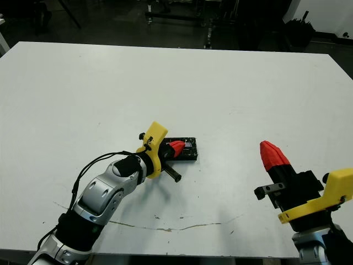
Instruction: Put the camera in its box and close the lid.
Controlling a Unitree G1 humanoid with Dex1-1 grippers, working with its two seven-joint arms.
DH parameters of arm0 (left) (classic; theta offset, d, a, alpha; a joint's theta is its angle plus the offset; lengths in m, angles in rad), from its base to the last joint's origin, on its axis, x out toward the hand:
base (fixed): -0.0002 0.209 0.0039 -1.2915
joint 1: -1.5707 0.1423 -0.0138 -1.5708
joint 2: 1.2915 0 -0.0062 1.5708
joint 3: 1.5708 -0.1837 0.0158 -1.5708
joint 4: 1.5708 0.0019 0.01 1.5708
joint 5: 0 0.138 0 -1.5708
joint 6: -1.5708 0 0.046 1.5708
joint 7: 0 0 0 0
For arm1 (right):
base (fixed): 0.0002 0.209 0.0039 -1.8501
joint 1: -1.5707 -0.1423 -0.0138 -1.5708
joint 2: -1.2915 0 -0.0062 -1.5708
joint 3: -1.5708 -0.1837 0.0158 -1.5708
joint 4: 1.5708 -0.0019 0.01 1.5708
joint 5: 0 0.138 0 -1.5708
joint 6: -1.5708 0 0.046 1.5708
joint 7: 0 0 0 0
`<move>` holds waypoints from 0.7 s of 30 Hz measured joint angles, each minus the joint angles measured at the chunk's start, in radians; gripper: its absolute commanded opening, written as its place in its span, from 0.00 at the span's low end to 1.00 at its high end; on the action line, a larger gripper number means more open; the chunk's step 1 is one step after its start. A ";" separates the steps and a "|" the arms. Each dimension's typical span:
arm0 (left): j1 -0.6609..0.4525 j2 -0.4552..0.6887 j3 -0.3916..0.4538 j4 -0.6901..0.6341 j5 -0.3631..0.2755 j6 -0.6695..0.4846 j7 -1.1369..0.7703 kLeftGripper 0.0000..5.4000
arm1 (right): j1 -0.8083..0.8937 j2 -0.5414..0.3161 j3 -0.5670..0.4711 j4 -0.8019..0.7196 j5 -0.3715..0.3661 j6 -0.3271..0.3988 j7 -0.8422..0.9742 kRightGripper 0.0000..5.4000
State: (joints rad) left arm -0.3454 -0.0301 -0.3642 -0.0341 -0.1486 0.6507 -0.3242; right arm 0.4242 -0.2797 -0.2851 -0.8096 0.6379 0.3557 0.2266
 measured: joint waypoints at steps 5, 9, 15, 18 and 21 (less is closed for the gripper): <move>0.027 0.000 0.039 -0.049 -0.043 0.041 -0.007 0.00 | 0.001 0.003 0.000 -0.001 0.006 0.000 -0.001 0.00; 0.058 0.029 0.088 -0.160 -0.084 0.079 -0.017 0.00 | 0.000 0.004 0.000 -0.001 0.009 0.000 -0.001 0.00; 0.071 0.093 0.226 -0.364 -0.104 -0.073 -0.025 0.00 | -0.014 0.006 0.010 -0.001 -0.013 0.000 -0.025 0.00; 0.096 0.113 0.314 -0.392 -0.126 -0.203 -0.034 0.00 | -0.035 0.019 0.030 0.000 -0.032 0.000 -0.052 0.00; 0.128 0.135 0.384 -0.388 -0.121 -0.358 -0.034 0.00 | -0.065 0.041 0.052 0.011 -0.089 -0.019 -0.076 0.00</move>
State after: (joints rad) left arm -0.2178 0.1051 0.0201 -0.4226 -0.2700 0.2931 -0.3582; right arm 0.3589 -0.2391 -0.2331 -0.7982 0.5493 0.3363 0.1501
